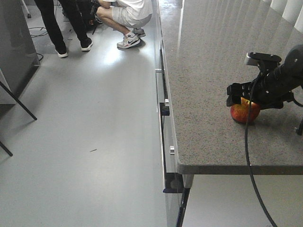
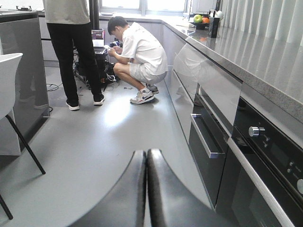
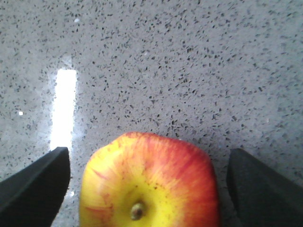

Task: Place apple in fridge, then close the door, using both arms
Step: 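Lower the open right gripper over the apple and close on it, then lift the apple off the counter with the right gripper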

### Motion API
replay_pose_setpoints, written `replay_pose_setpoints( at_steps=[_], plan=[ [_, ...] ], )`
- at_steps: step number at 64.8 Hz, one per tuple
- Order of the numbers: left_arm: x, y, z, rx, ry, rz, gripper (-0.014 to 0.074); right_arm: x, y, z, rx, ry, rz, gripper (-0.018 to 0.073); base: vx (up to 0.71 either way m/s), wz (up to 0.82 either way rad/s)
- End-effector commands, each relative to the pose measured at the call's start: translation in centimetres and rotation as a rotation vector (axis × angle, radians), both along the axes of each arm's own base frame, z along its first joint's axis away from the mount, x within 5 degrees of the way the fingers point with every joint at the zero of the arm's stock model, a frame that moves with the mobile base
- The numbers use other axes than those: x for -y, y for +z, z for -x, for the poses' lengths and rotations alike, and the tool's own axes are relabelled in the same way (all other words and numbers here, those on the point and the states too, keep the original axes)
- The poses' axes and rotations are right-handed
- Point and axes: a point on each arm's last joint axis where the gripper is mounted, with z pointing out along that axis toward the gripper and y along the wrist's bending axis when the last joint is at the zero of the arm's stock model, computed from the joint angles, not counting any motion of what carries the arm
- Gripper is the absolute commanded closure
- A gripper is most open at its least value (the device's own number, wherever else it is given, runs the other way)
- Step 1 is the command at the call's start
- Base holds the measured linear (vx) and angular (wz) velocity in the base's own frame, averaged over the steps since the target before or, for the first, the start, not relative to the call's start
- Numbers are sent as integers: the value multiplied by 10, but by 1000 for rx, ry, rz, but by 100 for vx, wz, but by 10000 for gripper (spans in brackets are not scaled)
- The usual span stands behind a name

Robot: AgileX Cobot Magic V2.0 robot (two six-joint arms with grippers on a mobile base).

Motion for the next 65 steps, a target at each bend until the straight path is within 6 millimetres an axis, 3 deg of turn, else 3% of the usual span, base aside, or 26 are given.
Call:
replay_pose_setpoints(
  at_steps=[1, 20, 30, 36, 44, 51, 65],
  plan=[
    [1, 14, 2, 107, -8, 10, 603, 2, 29, -1, 100, -5, 1, -54, 0, 0],
    [1, 14, 2, 107, -8, 10, 603, 2, 24, 0, 67, 1, 2, 83, 0, 0],
    [1, 14, 2, 107, -8, 10, 603, 1, 24, 1, 53, 2, -6, 246, 0, 0],
    [1, 14, 2, 107, -8, 10, 603, 0, 35, 5, 76, 11, -11, 349, 0, 0],
    [1, 14, 2, 107, -8, 10, 603, -2, 68, 14, 182, 51, -7, 452, 0, 0],
    [1, 14, 2, 107, -8, 10, 603, -6, 111, 32, 311, 80, -6, 506, 0, 0],
    [1, 14, 2, 107, -8, 10, 603, -15, 194, 93, 527, 153, -4, 534, 0, 0]
  ],
)
